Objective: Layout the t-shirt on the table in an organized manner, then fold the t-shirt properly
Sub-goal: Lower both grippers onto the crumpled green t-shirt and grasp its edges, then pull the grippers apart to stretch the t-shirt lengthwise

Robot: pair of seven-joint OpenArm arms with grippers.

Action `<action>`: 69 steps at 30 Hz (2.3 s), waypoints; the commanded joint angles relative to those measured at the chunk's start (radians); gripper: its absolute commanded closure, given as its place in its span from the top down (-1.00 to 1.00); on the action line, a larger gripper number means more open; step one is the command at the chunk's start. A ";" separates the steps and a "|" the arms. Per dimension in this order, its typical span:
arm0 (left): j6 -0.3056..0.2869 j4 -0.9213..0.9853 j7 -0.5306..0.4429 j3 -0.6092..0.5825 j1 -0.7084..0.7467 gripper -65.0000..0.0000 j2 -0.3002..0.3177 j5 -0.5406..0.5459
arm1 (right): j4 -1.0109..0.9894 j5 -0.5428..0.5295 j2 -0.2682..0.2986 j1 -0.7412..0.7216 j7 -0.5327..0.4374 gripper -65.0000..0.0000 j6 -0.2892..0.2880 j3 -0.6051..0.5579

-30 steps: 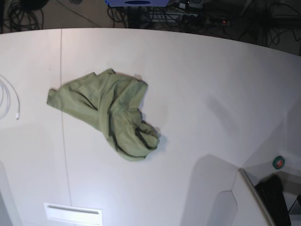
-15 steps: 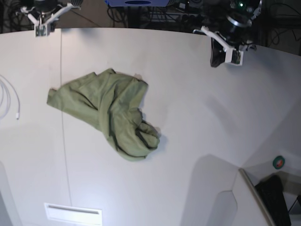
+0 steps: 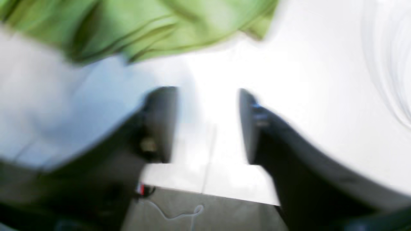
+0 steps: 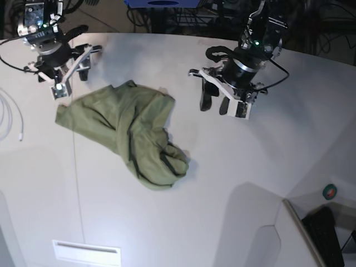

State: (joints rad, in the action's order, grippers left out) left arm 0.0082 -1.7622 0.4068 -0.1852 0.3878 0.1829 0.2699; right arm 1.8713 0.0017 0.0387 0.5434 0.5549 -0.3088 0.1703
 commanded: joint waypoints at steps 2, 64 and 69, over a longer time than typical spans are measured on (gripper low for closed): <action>-0.003 0.037 -0.018 -0.058 -0.046 0.27 -0.021 0.006 | 0.014 -0.002 0.017 -0.015 -0.022 0.15 -0.031 0.004; -0.003 -0.100 0.272 0.307 -0.421 -1.00 -0.139 0.010 | -0.111 -0.332 0.060 -0.343 0.340 0.12 -0.053 -0.004; -0.004 -0.094 0.369 0.454 -0.410 -1.00 -0.052 0.010 | -0.177 -0.332 0.063 -0.398 0.340 -0.65 -0.053 -0.116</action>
State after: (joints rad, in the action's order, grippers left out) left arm 0.0074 -1.8389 0.8074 0.2687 -0.0051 0.1249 0.2752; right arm 1.6794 -0.3191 0.1017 0.1574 0.9131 -0.3595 0.0536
